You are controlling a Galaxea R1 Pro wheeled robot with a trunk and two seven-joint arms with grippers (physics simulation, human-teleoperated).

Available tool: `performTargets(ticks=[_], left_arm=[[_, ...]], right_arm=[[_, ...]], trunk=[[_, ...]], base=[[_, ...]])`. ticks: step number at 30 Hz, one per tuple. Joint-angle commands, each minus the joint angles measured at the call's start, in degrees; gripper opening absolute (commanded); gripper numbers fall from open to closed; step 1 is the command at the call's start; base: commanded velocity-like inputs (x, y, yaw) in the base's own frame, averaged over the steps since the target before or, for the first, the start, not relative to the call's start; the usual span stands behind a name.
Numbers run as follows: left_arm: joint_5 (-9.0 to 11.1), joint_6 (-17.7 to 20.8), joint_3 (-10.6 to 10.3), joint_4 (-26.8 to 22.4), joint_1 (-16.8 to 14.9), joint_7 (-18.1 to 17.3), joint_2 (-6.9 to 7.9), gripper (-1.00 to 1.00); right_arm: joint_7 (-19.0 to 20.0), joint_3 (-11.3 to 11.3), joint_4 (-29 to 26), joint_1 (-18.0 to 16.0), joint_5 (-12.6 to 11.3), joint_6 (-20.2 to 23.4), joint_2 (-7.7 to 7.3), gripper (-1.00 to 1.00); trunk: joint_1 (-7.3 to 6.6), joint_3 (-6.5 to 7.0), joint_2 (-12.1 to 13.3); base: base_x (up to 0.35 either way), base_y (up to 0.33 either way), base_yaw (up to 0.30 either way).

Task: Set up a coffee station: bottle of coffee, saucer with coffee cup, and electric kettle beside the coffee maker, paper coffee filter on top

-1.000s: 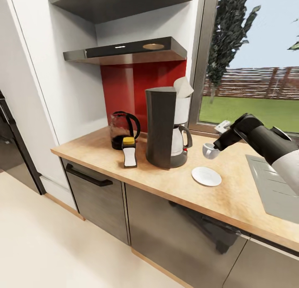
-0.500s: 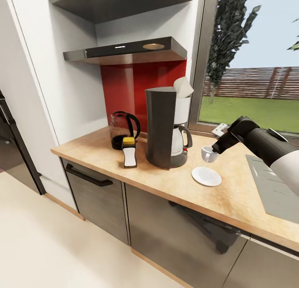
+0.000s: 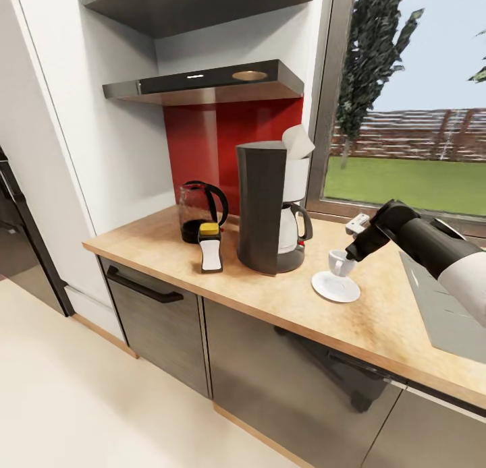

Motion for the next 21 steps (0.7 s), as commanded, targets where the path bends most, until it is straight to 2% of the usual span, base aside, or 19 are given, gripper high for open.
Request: performTargets(ticks=[1,6,16,21], left_arm=[[-0.2,0.5,0.5,0.0,0.0,-0.2,0.01,1.00],[-0.2,0.5,0.4,0.0,0.0,-0.2,0.01,1.00],[-0.2,0.5,0.4,0.0,0.0,-0.2,0.01,1.00],[-0.2,0.5,0.4,0.0,0.0,-0.2,0.01,1.00]], right_arm=[[0.6,0.2,0.3,-0.1,0.4,0.1,-0.05,-1.00],[0.6,0.2,1.4,0.0,0.4,0.1,0.00,-1.00],[0.6,0.2,1.9,0.0,0.4,0.1,0.04,-1.00],[0.6,0.2,1.9,0.0,0.4,0.1,0.05,-1.00]], trunk=[[0.00,-0.06,0.0],[0.00,-0.06,0.0],[2.19,-1.86,-4.0],[2.19,-1.86,-4.0]], base=[[0.000,0.000,0.000],[0.000,0.000,0.000],[0.000,0.000,0.000],[0.000,0.000,0.000]])
